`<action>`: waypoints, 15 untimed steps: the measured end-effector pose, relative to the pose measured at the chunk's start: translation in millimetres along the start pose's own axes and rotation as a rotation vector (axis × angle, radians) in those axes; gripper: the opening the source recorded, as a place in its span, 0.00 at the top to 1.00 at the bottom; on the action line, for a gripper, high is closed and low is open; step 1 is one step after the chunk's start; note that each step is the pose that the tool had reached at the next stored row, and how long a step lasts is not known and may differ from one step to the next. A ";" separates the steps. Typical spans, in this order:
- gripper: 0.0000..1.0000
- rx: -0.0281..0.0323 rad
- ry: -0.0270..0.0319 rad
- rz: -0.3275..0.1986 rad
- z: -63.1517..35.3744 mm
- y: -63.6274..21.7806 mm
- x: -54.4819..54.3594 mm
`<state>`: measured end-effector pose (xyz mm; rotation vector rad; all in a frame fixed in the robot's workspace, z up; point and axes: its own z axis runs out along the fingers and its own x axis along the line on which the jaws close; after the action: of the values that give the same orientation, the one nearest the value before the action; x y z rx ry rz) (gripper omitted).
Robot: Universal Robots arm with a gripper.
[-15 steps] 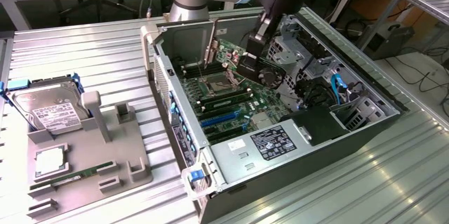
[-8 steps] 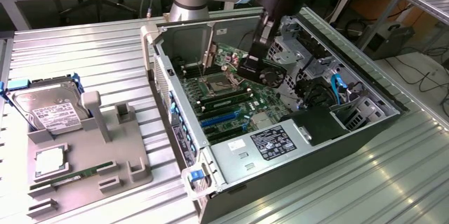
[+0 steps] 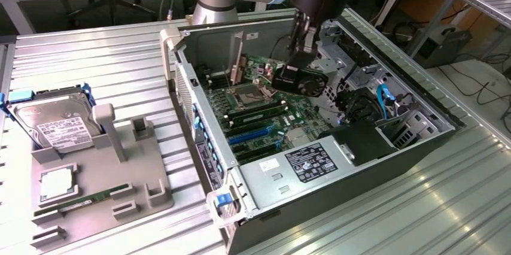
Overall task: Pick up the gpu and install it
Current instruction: 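Insert the gpu into the slot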
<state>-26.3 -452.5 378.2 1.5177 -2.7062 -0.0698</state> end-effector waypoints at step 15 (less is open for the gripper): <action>0.74 0.0107 0.0118 -0.331 7.3 -0.4 -0.1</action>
<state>-26.3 -452.5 370.8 1.9456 -2.4210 -0.0553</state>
